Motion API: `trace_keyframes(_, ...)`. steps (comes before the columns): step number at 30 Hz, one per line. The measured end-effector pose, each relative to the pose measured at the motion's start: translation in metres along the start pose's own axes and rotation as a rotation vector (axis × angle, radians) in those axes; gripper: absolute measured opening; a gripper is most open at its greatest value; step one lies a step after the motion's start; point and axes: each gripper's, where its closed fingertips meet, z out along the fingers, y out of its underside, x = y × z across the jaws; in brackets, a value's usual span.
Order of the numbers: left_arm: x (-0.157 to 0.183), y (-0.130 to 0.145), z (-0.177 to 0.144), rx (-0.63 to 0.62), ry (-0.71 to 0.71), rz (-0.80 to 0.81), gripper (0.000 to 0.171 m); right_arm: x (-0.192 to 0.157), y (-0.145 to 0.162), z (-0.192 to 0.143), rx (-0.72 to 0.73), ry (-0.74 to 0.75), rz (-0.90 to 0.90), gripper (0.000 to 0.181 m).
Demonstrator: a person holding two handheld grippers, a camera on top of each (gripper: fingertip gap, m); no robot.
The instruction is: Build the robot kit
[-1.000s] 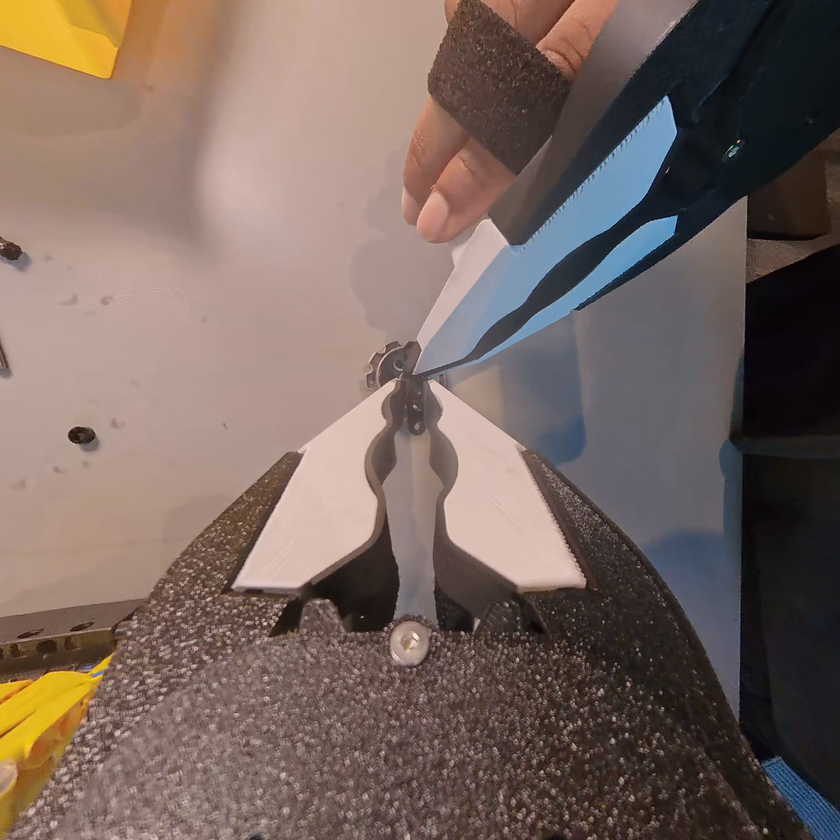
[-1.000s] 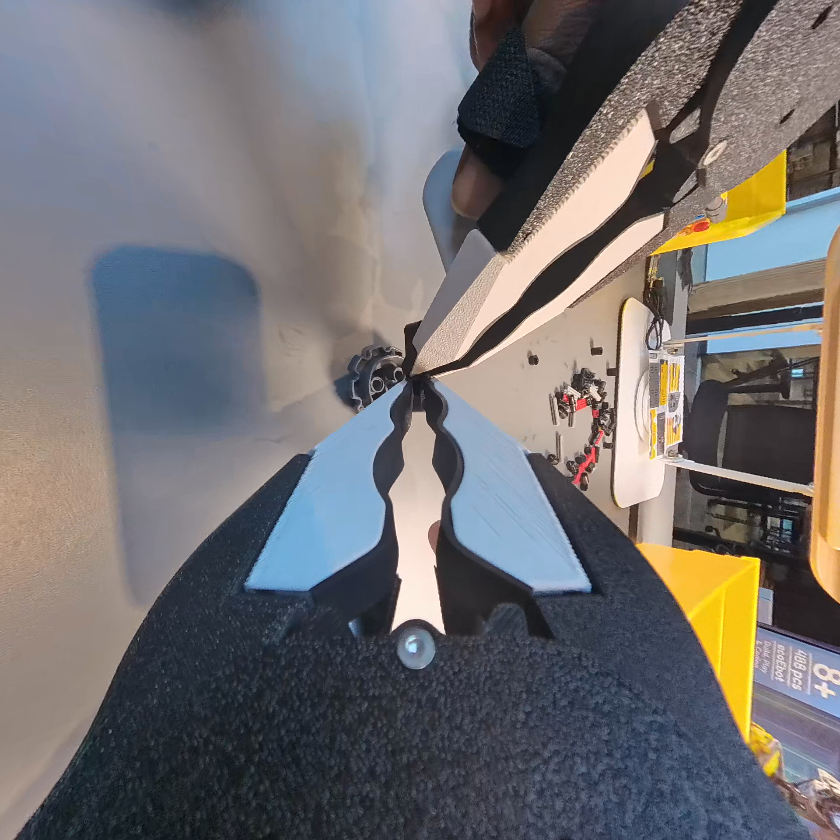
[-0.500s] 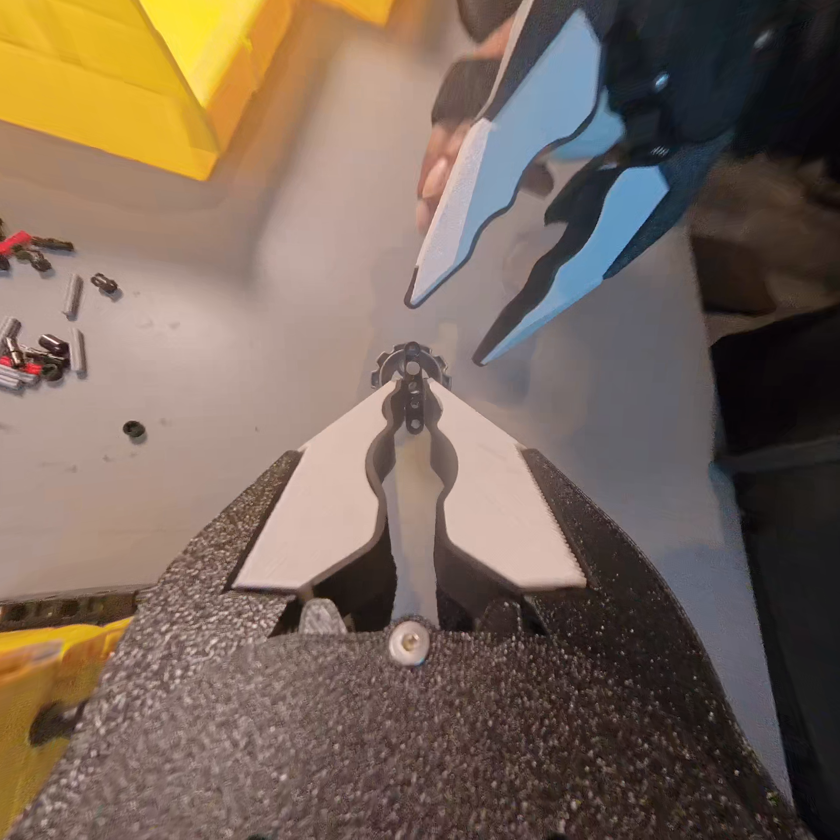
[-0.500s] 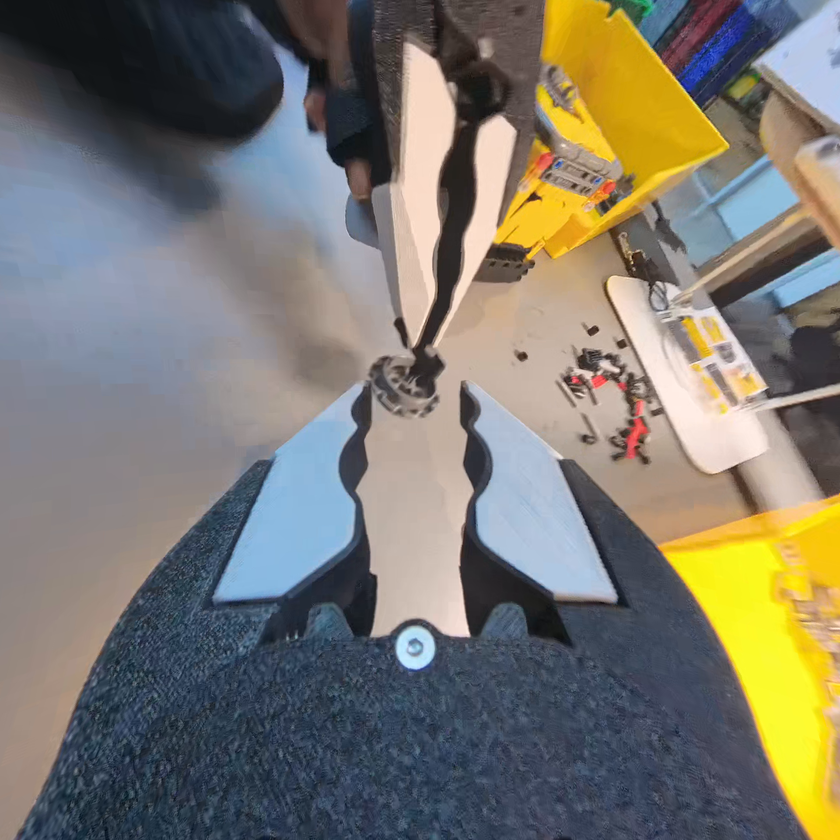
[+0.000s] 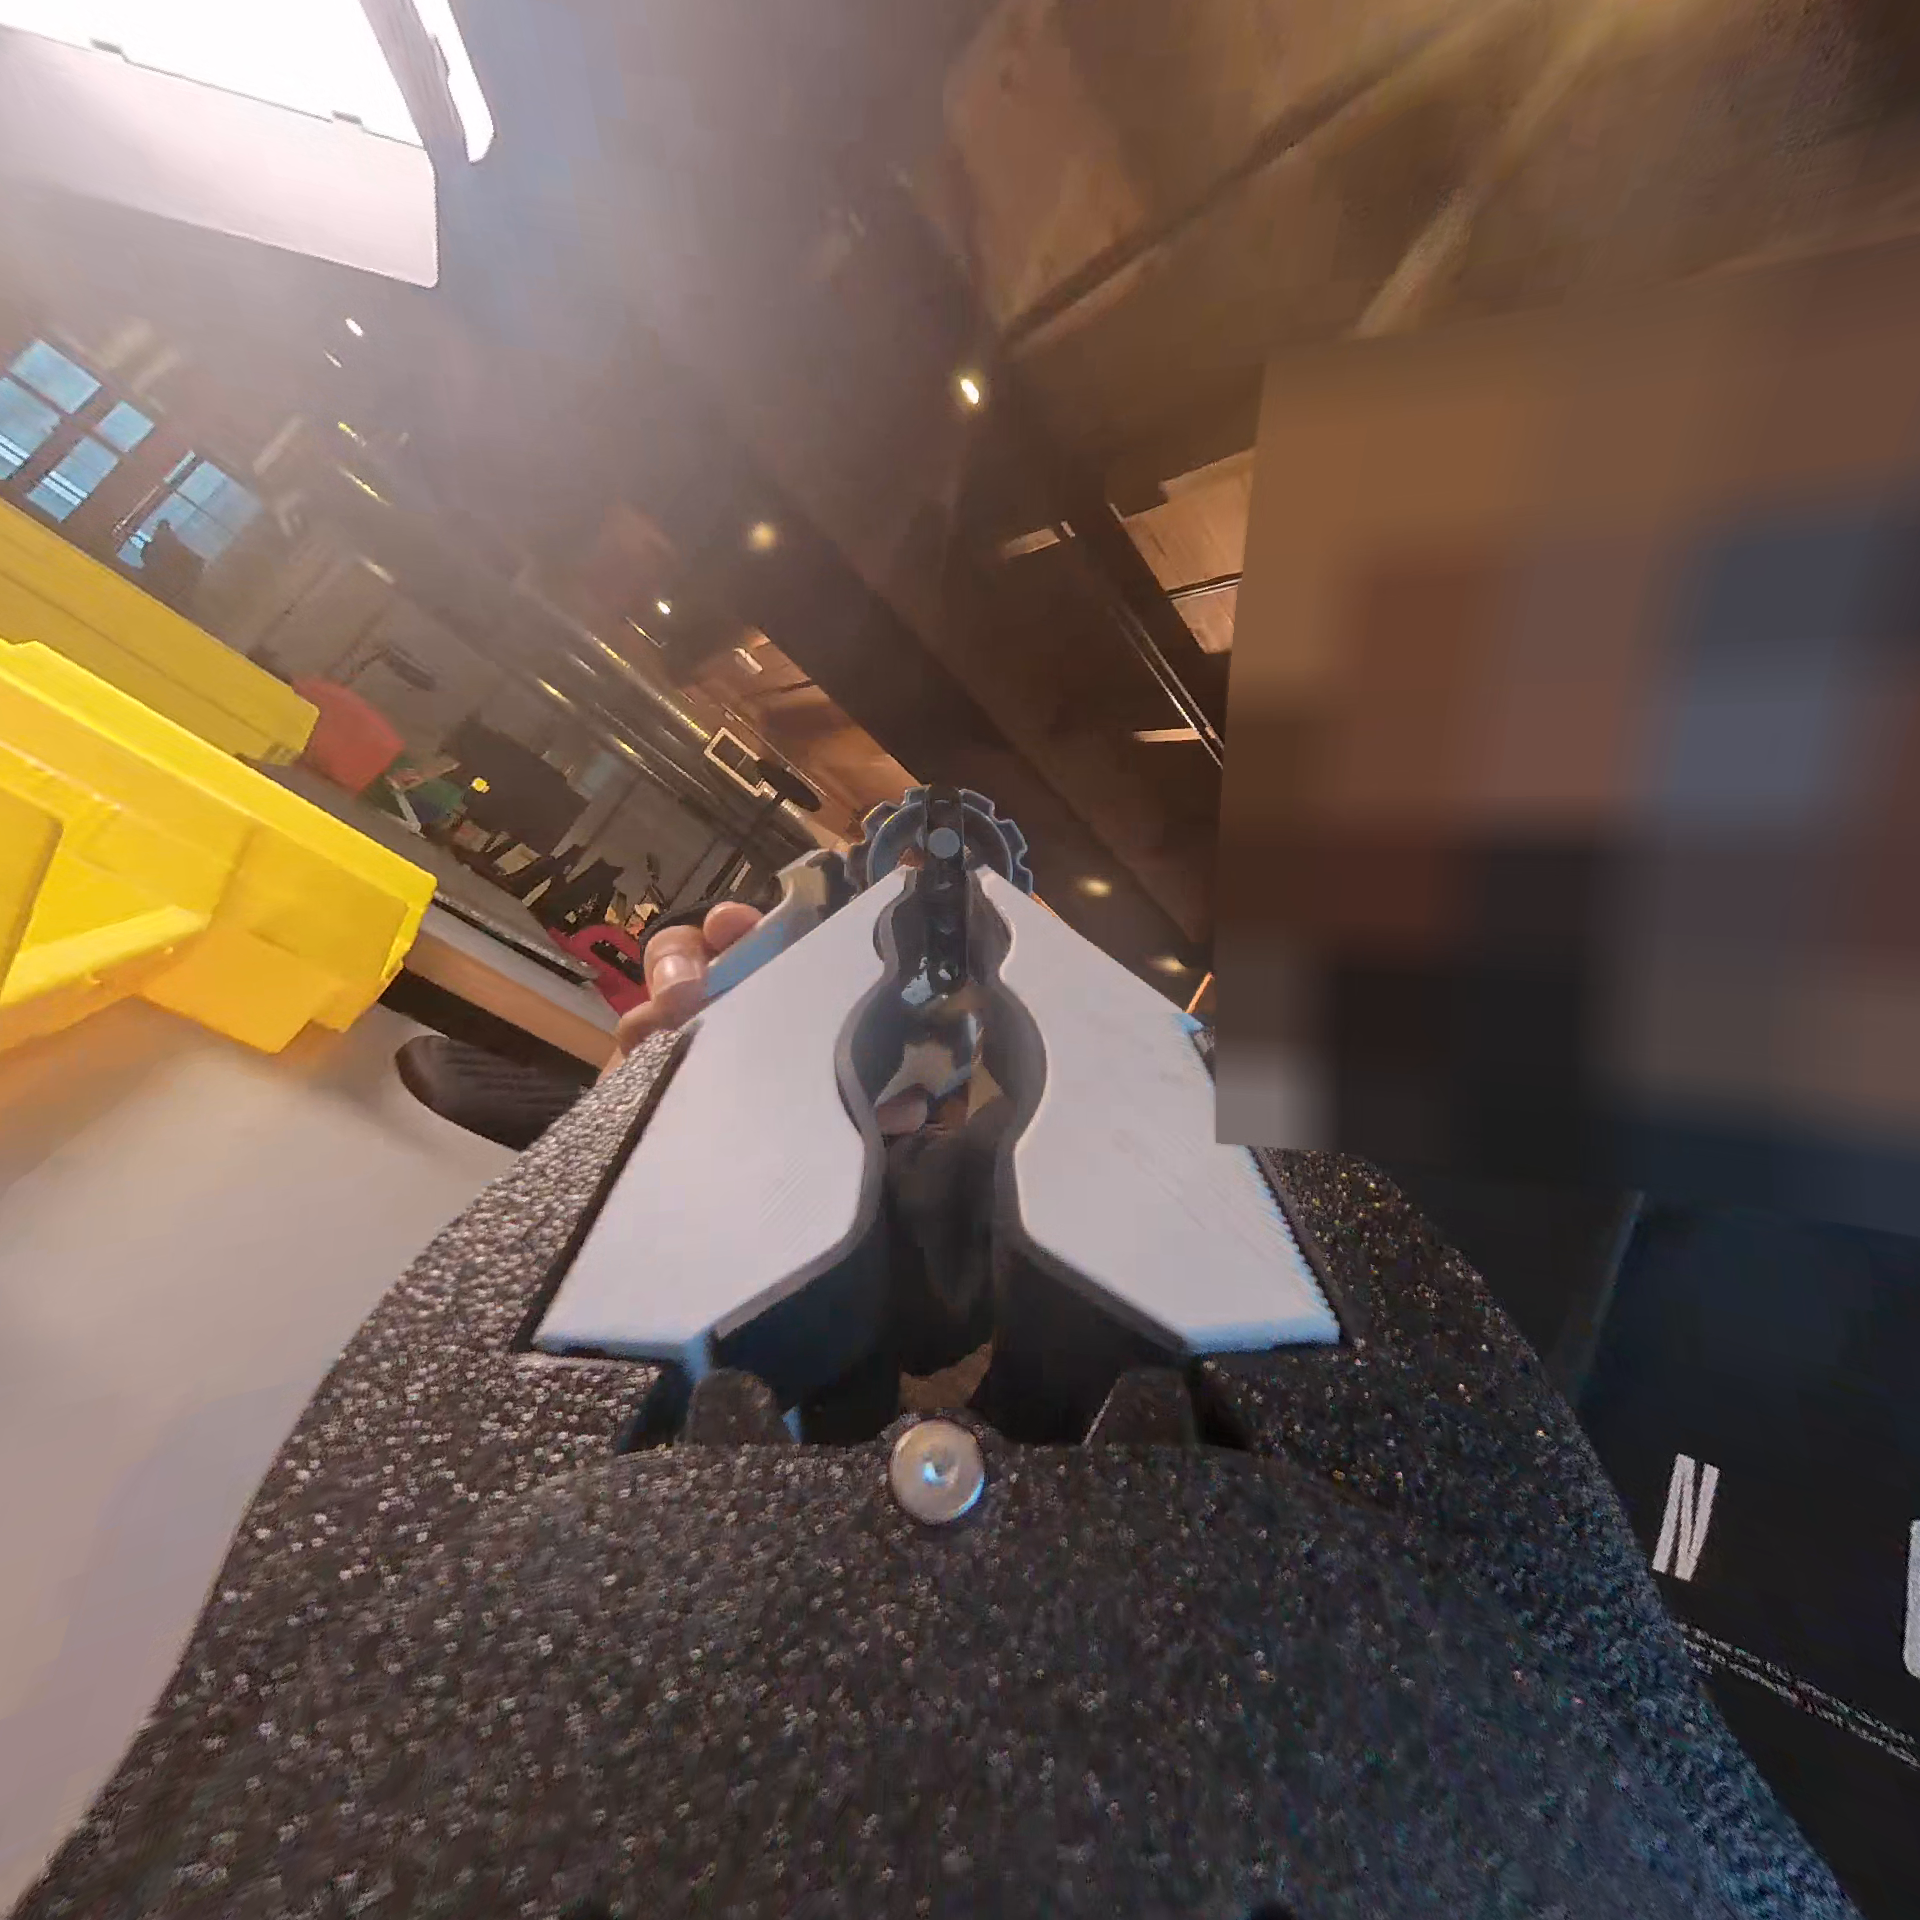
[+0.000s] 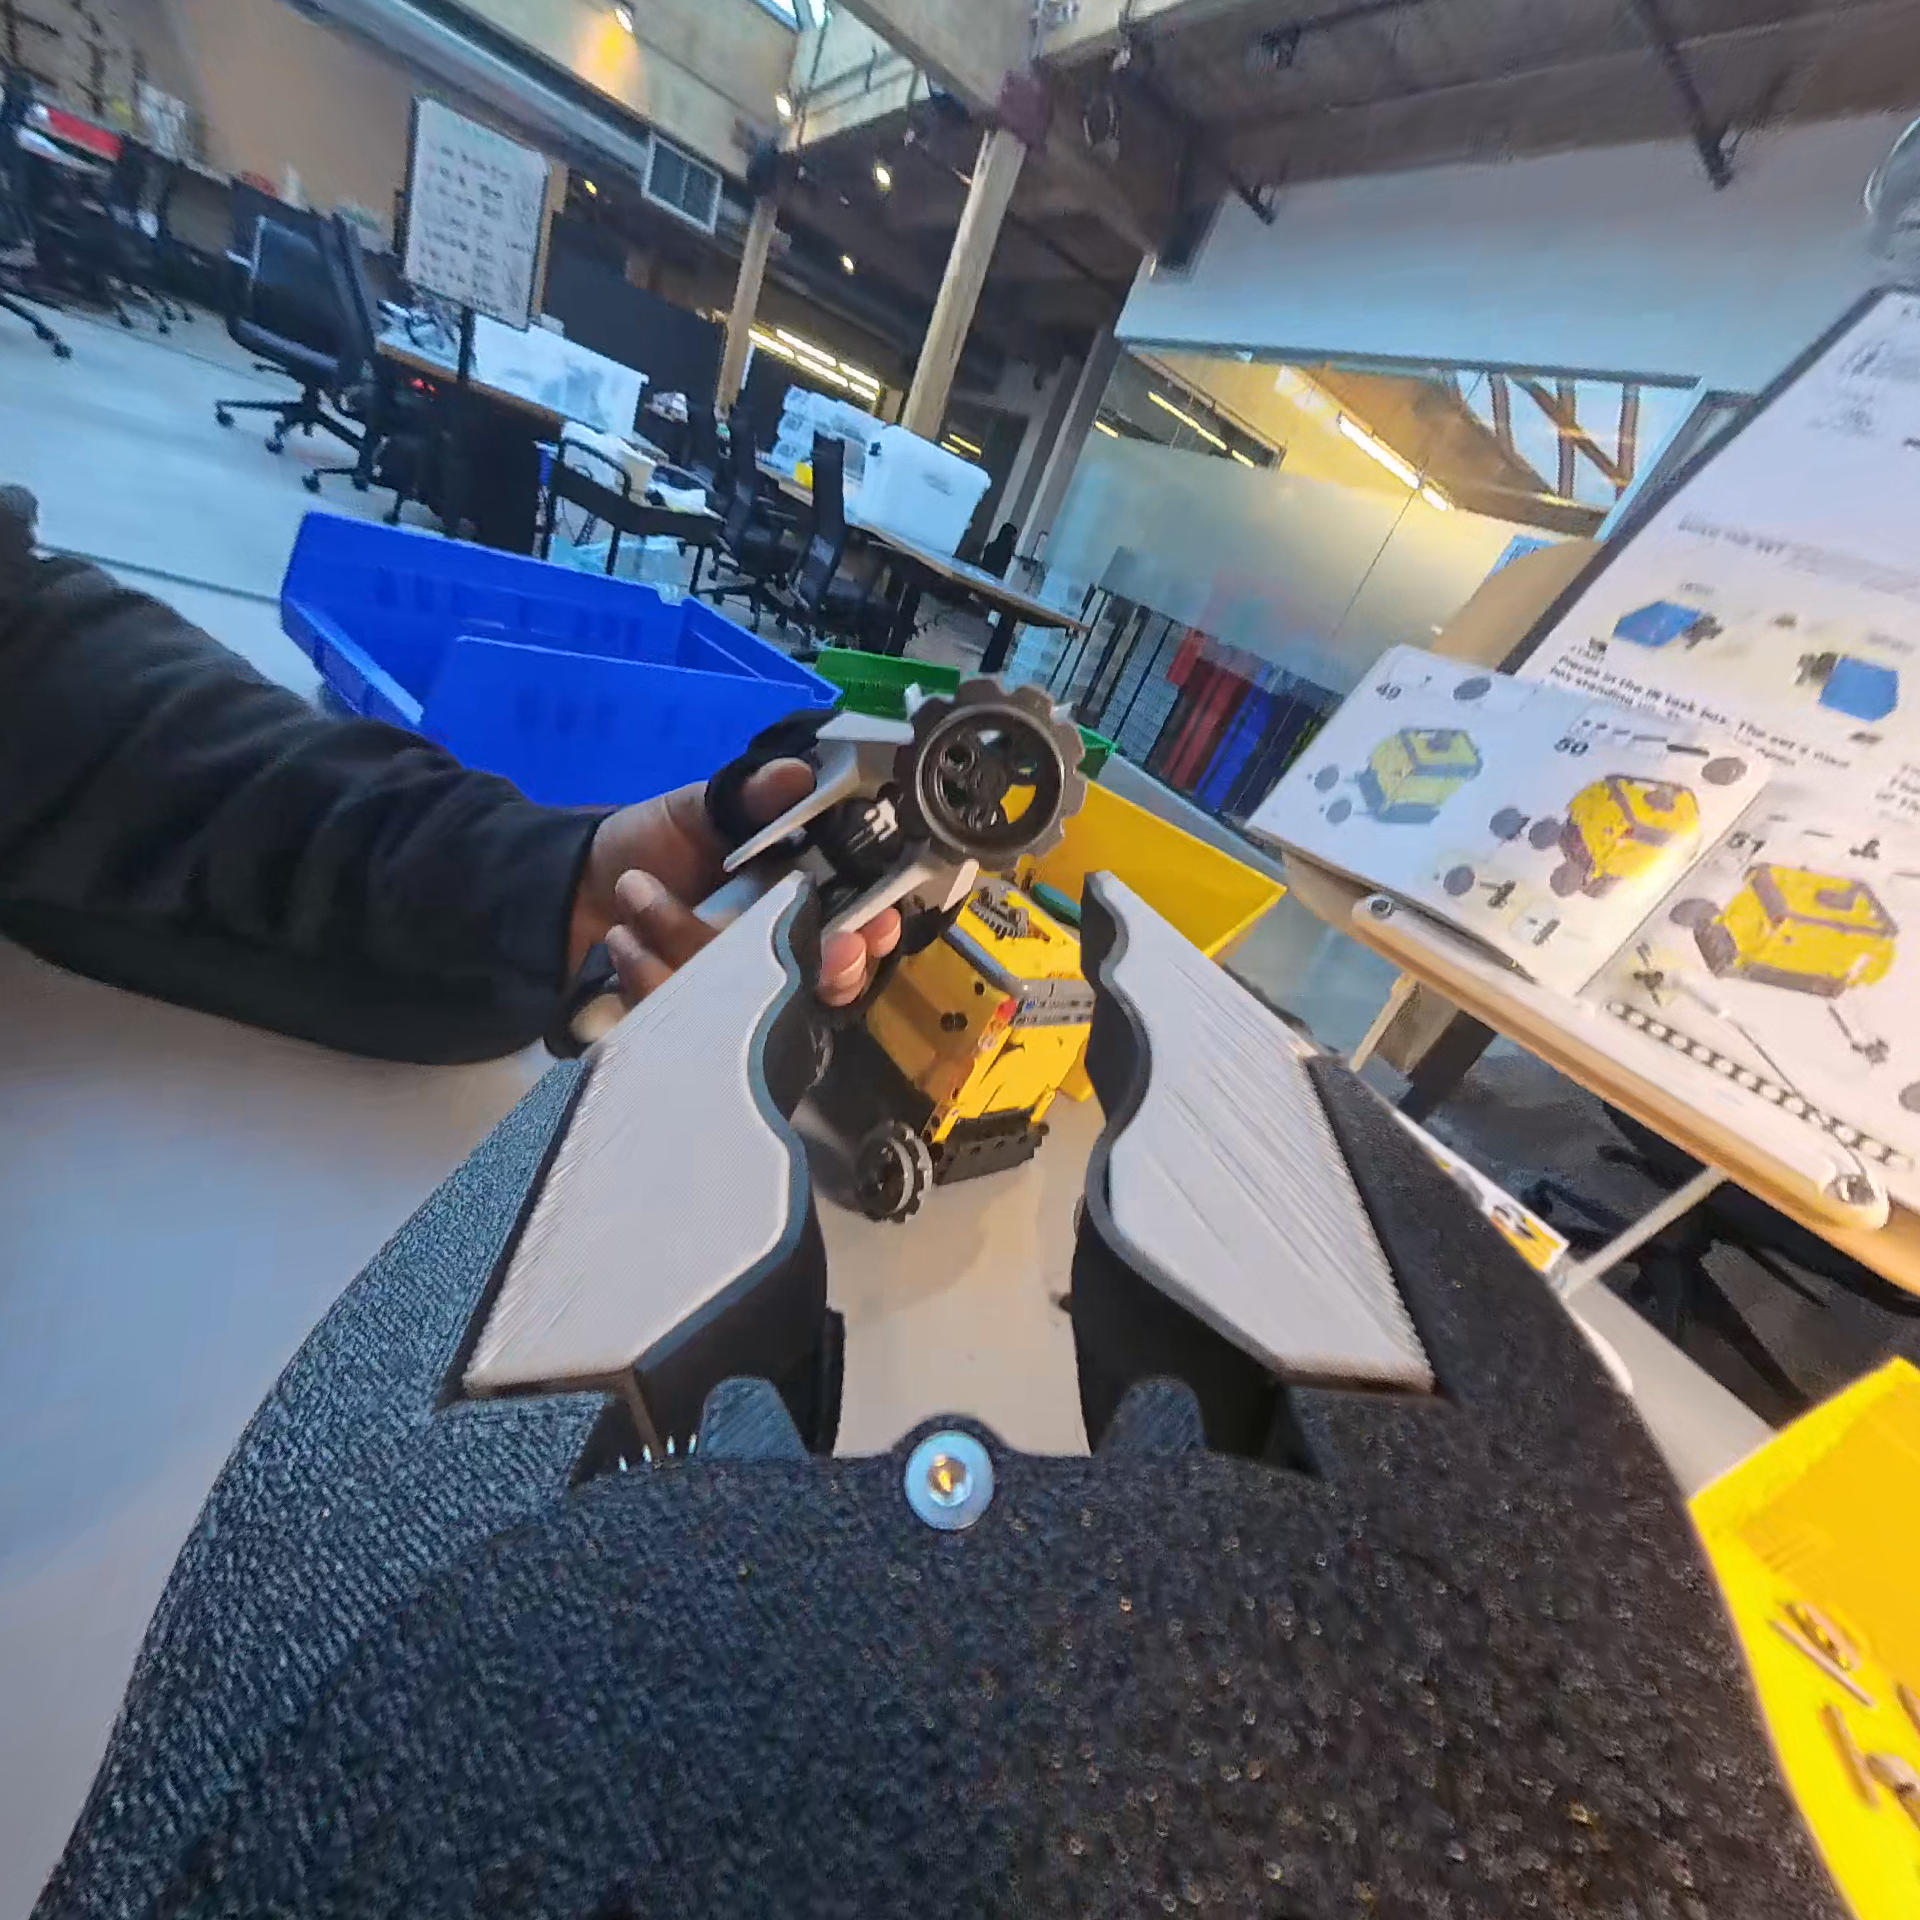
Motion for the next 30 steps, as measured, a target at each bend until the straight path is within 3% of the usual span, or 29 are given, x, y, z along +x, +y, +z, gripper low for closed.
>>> trace_keyframes(12,0.002,0.007,0.007,0.002,0.009,-0.007,0.005,0.004,-0.005,0.018,0.019,0.041,-0.037,0.046)
trace_keyframes(17,-0.006,0.011,0.005,-0.052,-0.07,0.059,0.006,0.005,-0.004,0.015,-0.005,0.052,-0.096,0.043)
trace_keyframes(21,-0.025,0.025,-0.001,-0.26,-0.288,0.248,0.005,0.005,0.026,0.008,-0.159,0.032,-0.159,0.041)
trace_keyframes(25,-0.056,0.046,-0.023,-0.575,-0.563,0.478,0.005,-0.016,0.09,-0.011,-0.466,-0.148,-0.179,0.034)
trace_keyframes(30,-0.085,0.091,-0.052,-0.934,-0.721,0.521,0.005,-0.031,0.095,-0.019,-0.471,-0.222,-0.129,0.029)
